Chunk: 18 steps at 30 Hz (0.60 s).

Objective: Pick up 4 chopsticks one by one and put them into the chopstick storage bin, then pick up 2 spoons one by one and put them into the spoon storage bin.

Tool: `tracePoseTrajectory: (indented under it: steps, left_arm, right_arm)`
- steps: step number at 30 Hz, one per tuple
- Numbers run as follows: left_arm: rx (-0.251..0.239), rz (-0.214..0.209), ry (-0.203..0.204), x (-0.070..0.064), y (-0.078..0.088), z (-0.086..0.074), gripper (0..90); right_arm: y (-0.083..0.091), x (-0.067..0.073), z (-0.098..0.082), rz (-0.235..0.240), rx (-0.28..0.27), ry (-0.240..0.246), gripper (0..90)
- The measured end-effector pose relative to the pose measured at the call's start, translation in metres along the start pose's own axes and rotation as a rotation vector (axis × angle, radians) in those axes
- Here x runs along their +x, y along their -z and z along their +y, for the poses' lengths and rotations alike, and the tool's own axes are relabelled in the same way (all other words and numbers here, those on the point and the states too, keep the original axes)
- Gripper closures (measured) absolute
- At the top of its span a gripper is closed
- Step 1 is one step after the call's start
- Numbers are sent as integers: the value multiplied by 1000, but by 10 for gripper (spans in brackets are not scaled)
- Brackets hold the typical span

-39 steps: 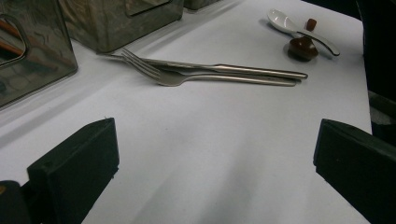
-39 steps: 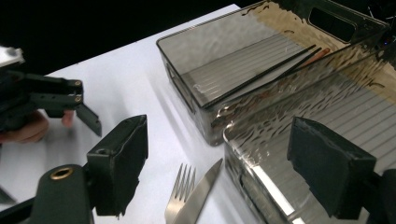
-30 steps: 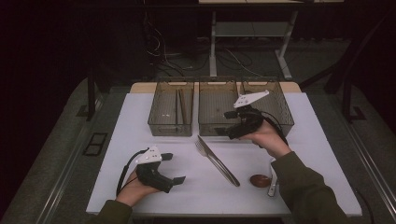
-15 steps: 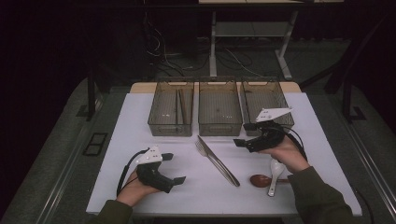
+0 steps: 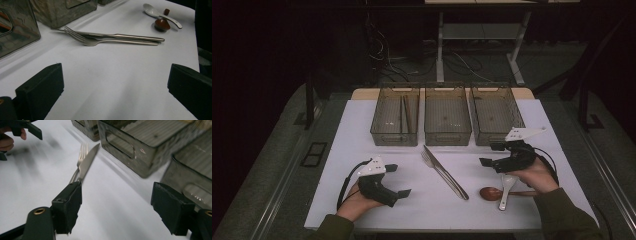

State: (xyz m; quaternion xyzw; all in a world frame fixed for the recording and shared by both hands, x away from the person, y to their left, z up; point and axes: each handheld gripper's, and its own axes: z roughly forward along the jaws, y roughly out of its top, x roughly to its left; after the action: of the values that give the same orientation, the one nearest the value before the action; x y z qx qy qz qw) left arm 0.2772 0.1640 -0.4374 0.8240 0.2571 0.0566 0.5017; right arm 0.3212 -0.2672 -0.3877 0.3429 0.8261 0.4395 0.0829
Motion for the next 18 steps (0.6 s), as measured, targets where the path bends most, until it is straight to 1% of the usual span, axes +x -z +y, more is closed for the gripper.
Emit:
tracePoseTrajectory:
  steps: [3, 6, 7, 13, 14, 18]
  left_arm:
    - [-1, 1, 0, -1, 0, 0, 0]
    - [0, 1, -1, 0, 0, 0, 0]
    - [2, 2, 0, 0, 0, 0, 0]
    - [2, 2, 3, 1, 0, 0, 0]
    - [1, 2, 4, 1, 0, 0, 0]
    - [-4, 5, 7, 0, 1, -1, 0]
  right_arm:
    - [8, -3, -8, -6, 0, -15, 274]
    - [16, -5, -15, -26, 3, -26, 335]
    - [18, -6, -18, -32, 4, -34, 365]
    - [30, -9, -32, -75, 9, -37, 535]
    - [31, -9, -34, -82, 17, -46, 567]
    - [35, -12, -44, -125, 53, -54, 697]
